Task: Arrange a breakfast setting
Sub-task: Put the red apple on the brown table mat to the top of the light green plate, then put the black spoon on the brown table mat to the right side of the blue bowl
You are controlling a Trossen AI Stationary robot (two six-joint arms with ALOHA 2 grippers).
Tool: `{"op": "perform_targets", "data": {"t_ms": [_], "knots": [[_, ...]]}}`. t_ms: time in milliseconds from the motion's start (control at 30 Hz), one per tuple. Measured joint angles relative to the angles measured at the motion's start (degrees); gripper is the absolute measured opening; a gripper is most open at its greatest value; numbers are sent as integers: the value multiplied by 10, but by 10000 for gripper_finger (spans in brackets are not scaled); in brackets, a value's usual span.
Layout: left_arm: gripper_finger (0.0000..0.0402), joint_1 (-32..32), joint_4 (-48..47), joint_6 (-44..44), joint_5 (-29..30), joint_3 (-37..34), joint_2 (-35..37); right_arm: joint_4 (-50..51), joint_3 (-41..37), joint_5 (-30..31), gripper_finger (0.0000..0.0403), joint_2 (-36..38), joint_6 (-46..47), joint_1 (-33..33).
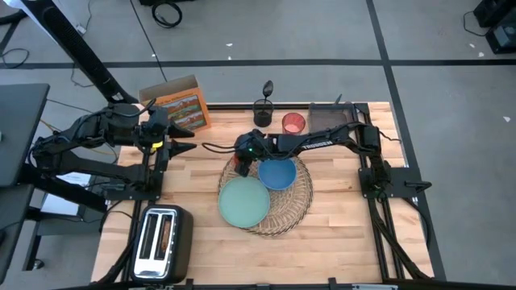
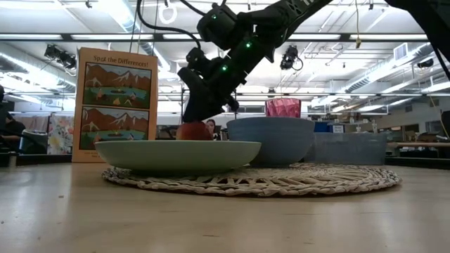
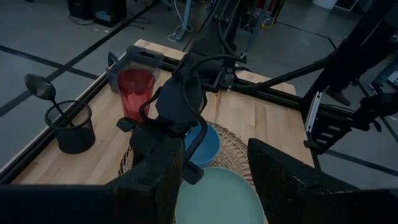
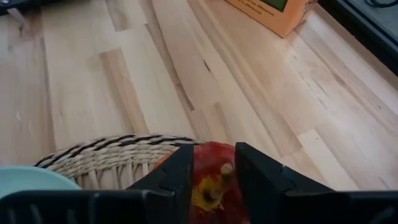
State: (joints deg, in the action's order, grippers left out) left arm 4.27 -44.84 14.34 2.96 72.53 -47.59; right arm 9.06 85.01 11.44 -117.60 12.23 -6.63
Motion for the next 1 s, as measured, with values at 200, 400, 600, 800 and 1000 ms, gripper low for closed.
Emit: {"op": "perform_targets", "data": {"t_ms": [200,400,600,800,1000], "knots": [[188,0,0,-1,0,0,0,3,10,-10,153,17,-3,2],[188,0,1,-1,0,0,0,0,21,-10,158,55,-5,1],[188,0,1,-6,0,0,0,2,23,-11,158,95,-31,-5],[188,0,0,-6,0,0,0,17,22,8,158,123,-16,-14],[188,0,0,0,0,0,0,17,22,8,180,176,19,-51]]}}
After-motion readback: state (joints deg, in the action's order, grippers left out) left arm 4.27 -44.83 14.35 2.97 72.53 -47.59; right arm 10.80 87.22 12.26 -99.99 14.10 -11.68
